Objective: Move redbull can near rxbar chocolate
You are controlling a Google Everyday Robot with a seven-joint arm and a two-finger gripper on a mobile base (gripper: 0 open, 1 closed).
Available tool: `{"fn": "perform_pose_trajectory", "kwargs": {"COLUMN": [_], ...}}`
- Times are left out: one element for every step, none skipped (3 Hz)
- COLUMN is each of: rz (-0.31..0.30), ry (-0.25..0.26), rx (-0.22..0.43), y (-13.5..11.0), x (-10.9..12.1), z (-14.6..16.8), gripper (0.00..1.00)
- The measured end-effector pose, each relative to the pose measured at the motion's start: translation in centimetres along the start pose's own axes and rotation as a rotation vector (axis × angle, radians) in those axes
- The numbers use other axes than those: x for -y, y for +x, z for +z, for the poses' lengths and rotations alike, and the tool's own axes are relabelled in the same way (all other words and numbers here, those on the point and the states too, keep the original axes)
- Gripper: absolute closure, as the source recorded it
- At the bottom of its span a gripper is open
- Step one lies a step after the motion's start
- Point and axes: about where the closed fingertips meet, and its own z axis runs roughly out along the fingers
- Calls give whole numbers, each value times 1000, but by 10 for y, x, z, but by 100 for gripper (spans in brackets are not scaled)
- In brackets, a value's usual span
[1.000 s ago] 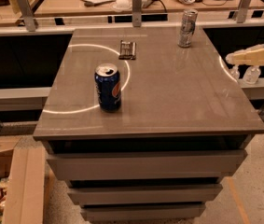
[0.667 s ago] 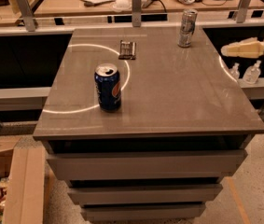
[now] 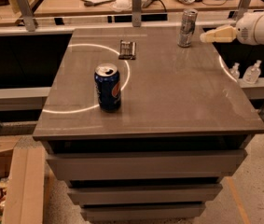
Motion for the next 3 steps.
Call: {"fn": "perform_pose_trajectory", "kwargs": {"rz": [39, 82, 73], "ry": [-46, -92, -114], "rx": [52, 153, 166], "y": [-3, -6, -7], "x": [-6, -19, -26], "z": [28, 69, 92], "gripper": [0, 0, 0]}}
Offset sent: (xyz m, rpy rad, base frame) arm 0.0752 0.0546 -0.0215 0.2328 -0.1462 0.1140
